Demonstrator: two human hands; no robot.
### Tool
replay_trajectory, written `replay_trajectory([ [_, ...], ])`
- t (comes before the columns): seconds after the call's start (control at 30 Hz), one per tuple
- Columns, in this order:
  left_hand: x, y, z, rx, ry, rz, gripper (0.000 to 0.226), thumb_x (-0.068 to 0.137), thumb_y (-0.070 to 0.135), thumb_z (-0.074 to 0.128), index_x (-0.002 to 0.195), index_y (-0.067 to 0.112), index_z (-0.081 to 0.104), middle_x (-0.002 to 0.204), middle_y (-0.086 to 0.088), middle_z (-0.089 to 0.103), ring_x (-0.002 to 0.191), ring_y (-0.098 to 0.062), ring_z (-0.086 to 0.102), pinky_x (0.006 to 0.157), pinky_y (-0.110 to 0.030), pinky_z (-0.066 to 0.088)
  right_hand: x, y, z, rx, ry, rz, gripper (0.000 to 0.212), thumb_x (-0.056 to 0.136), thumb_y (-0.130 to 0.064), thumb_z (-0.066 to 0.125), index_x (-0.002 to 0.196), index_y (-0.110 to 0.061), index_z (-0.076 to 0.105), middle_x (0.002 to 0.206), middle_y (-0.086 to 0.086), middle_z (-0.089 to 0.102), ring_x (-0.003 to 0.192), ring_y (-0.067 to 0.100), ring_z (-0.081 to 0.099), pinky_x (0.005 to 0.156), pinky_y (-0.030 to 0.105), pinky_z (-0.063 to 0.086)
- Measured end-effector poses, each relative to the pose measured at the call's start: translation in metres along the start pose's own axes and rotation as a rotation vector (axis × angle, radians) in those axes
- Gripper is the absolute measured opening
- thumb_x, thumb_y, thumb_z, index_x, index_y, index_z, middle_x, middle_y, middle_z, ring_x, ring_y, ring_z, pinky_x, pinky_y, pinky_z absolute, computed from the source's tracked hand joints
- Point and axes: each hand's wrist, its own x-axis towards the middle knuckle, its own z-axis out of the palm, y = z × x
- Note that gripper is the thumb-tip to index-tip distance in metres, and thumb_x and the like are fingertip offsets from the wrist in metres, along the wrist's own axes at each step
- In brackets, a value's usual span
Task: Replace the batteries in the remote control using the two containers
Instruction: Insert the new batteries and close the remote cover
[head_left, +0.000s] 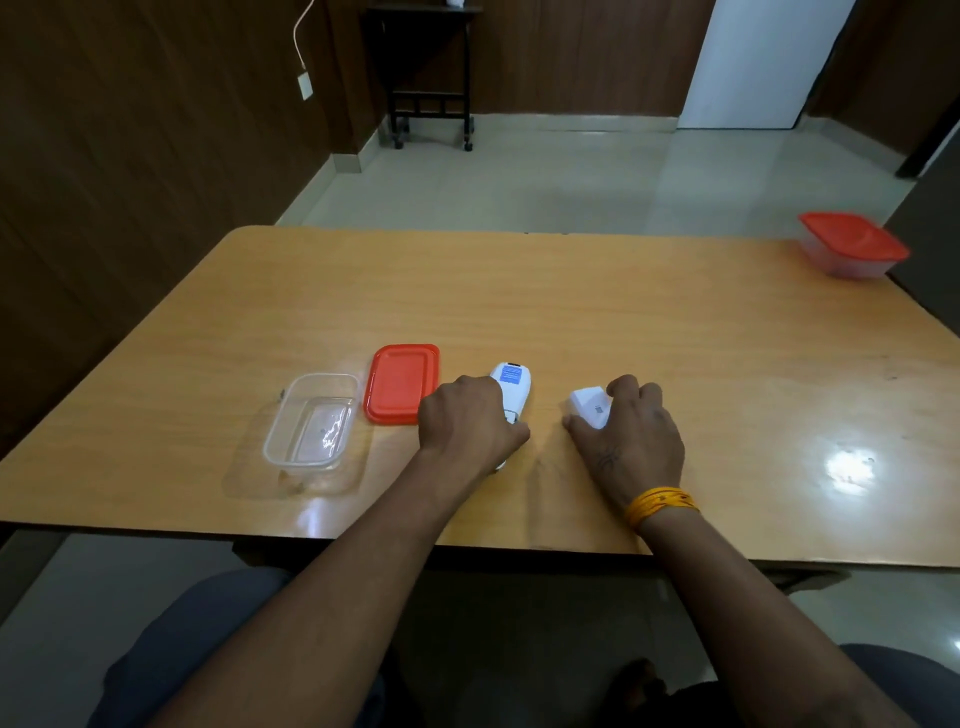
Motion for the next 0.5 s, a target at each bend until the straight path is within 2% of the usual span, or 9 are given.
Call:
replay_trajectory([
  [0.07,0.000,0.001,0.001,-0.050,0.015,0.001,0.038,0.081,0.051,0.068,0.092,0.016,0.055,0.094,-0.005,0.065,0.080,-0.028,0.061,0.061,-0.030,0.033,0.001,0.002,0.000,0.005,-0.027,0.006,0.055,0.090,-0.051,0.072,0.121,-0.008,0.059,0.117,0.016,0.056,0.099,0.042,0.064,0.070,0.037,0.040],
  [0.17,-0.002,0.000,0.006,-0.191,0.035,-0.001,0.043,0.078,0.049,0.071,0.096,0.015,0.052,0.094,-0.002,0.053,0.089,-0.032,0.065,0.062,-0.033,0.035,0.003,0.004,-0.002,0.053,-0.036,0.037,0.055,0.091,-0.050,0.071,0.121,-0.006,0.062,0.117,0.017,0.059,0.103,0.042,0.064,0.074,0.038,0.042],
  [0.27,-0.004,-0.002,0.010,-0.398,0.064,-0.015,0.051,0.074,0.041,0.078,0.105,0.014,0.048,0.099,-0.002,0.058,0.087,-0.032,0.063,0.062,-0.034,0.038,0.005,0.005,-0.005,0.132,-0.031,0.100,0.059,0.089,-0.052,0.071,0.122,-0.004,0.065,0.115,0.017,0.064,0.108,0.038,0.062,0.081,0.038,0.043],
  [0.33,-0.003,-0.001,0.011,-0.524,0.030,-0.050,0.051,0.073,0.035,0.079,0.106,0.015,0.045,0.096,-0.001,0.062,0.085,-0.030,0.066,0.057,-0.032,0.041,0.006,0.005,-0.008,0.181,-0.028,0.125,0.054,0.087,-0.053,0.072,0.113,-0.005,0.070,0.110,0.014,0.067,0.102,0.035,0.062,0.076,0.036,0.039],
  [0.43,-0.005,0.002,0.011,-0.914,-0.140,-0.155,0.047,0.076,0.022,0.078,0.110,0.015,0.047,0.101,-0.005,0.067,0.069,-0.026,0.069,0.052,-0.030,0.051,0.005,-0.001,-0.013,0.266,-0.012,0.135,0.041,0.083,-0.051,0.074,0.096,-0.013,0.073,0.098,0.008,0.069,0.087,0.025,0.058,0.071,0.032,0.036],
  [0.5,-0.009,0.005,0.010,-1.243,-0.250,-0.226,0.042,0.081,0.010,0.075,0.116,0.014,0.052,0.100,-0.009,0.067,0.061,-0.024,0.063,0.053,-0.031,0.054,0.001,-0.010,-0.019,0.341,0.003,0.123,0.035,0.080,-0.046,0.075,0.097,-0.016,0.072,0.097,0.004,0.070,0.087,0.023,0.060,0.070,0.031,0.038],
])
